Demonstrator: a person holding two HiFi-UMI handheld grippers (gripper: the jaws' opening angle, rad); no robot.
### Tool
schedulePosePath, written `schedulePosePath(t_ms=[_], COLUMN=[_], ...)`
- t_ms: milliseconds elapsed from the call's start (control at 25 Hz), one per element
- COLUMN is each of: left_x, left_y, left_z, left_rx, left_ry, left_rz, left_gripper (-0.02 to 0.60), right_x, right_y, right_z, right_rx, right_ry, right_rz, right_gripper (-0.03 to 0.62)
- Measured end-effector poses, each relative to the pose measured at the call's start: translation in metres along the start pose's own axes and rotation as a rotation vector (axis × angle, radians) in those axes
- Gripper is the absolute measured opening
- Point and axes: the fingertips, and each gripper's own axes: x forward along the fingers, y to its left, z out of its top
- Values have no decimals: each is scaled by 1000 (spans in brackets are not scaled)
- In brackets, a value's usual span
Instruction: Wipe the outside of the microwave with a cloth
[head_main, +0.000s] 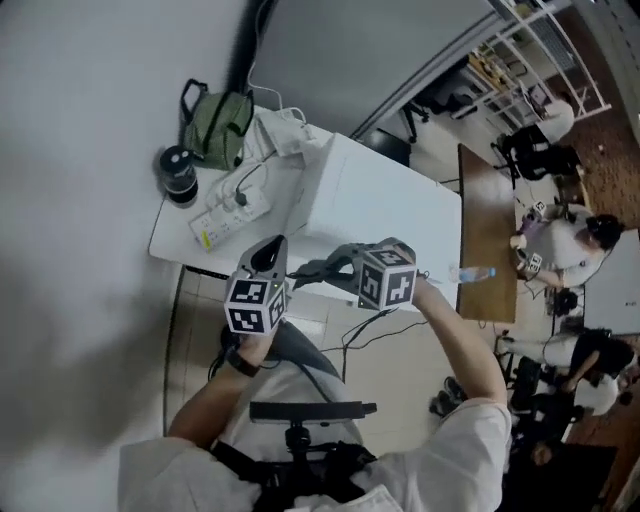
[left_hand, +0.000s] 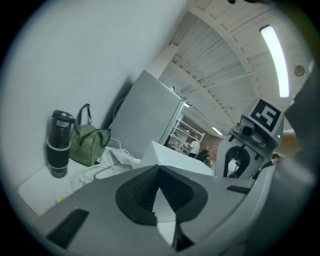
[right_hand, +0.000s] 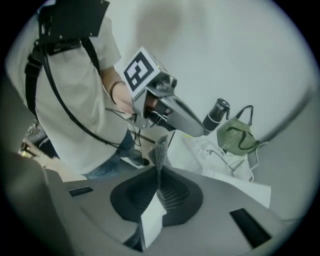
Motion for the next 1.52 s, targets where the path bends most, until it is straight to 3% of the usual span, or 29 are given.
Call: schedulePosePath(t_ms=[80,160,320,440,600,680,800,960,1080,1200,1360,1520], left_x=[22,45,86,132,223,262,306,339,355,364,381,400], left_y=[-52,-108,-216,-274,-358,-406,-468,-515,-529,-533,-530,-521], left_z=[-4,-5,-7,-24,-45,-59,-82,-95,-101,-102,-99,-102], left_rx=[-2,55,215,273,302,325,368,370,359,360,361,348], left_ry=[18,36,77,92,92,110,141,152,158,160,152,162], left_rz=[-53,-117,-220,-230,-209,-184,-127,-86,-70,-46,-35,-26], left_gripper=[12,12,12,12,12,12,12,12,12,12,12,12], right_x=[-42,-86,-184,-240,-293,-310,-318,-313,-293,-258,-223,-186], right_y=[25,41,58,56,46,40,24,-11,-25,-4,61,149], right_z=[-47,-111,-259,-388,-565,-629,-692,-741,-750,-728,-687,-650], right_rx=[111,253,531,667,686,643,543,490,474,370,232,138], right_ry=[-47,-73,-151,-124,95,186,261,301,280,258,204,99], right_rz=[-34,-123,-385,-573,-762,-794,-783,-813,-786,-651,-465,-172], right_gripper=[11,11,11,11,11,11,11,11,11,11,11,11])
